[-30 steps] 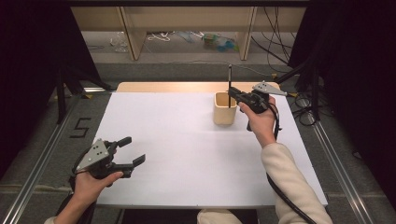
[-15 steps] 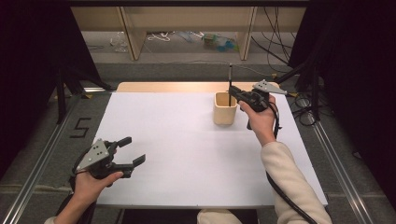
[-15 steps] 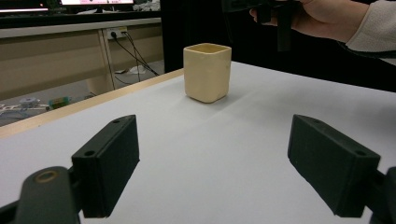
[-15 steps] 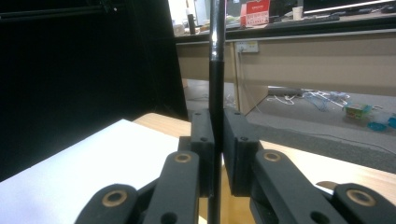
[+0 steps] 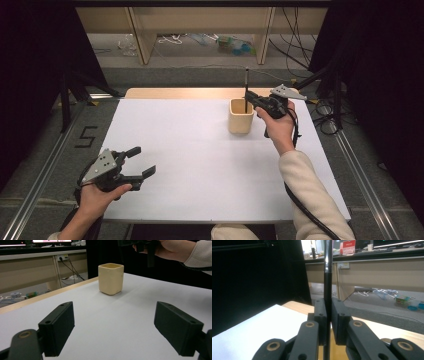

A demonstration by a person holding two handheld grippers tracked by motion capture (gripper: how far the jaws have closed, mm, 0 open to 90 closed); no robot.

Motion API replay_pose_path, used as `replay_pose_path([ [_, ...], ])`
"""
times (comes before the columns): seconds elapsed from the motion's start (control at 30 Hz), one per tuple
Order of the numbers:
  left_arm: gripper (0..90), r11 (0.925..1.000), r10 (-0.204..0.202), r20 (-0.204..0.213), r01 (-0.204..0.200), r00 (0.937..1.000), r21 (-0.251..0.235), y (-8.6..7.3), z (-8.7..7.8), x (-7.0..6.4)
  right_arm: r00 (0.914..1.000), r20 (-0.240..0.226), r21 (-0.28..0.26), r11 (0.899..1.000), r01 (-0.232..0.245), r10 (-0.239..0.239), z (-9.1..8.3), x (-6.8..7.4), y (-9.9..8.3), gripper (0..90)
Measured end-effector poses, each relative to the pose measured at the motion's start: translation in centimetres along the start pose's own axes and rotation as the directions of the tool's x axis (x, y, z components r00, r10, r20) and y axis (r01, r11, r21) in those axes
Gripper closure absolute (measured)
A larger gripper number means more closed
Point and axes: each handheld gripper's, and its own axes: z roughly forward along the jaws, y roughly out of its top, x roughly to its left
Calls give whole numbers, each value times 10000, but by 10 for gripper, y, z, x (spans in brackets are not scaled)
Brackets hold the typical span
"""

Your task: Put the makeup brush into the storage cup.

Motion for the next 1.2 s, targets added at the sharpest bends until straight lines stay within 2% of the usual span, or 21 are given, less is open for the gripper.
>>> replay_pose_path([
  [0.1, 162, 10000, 3, 1, -3, 10000, 1, 0, 0, 0, 10000, 11, -156, 9999, 30, -30, 2, 0, -1, 841],
  [0.17, 162, 10000, 3, 1, -3, 10000, -1, 0, 0, 0, 10000, 14, 21, 10000, 24, -24, 2, 0, 0, 841],
  [0.63, 162, 10000, -14, 56, 14, 10000, -73, 0, 1, 0, 10000, 19, -135, 9999, 88, -88, 7, 0, 2, 841],
  [0.87, 162, 10000, -10, 42, 10, 10000, -45, 0, 1, 0, 9999, 52, 20, 9999, 134, -134, 8, -1, 2, 841],
  [1.2, 162, 10000, -5, 23, 5, 10000, 14, 0, 1, 0, 9999, 82, -77, 9999, 133, -133, 10, -1, 4, 840],
])
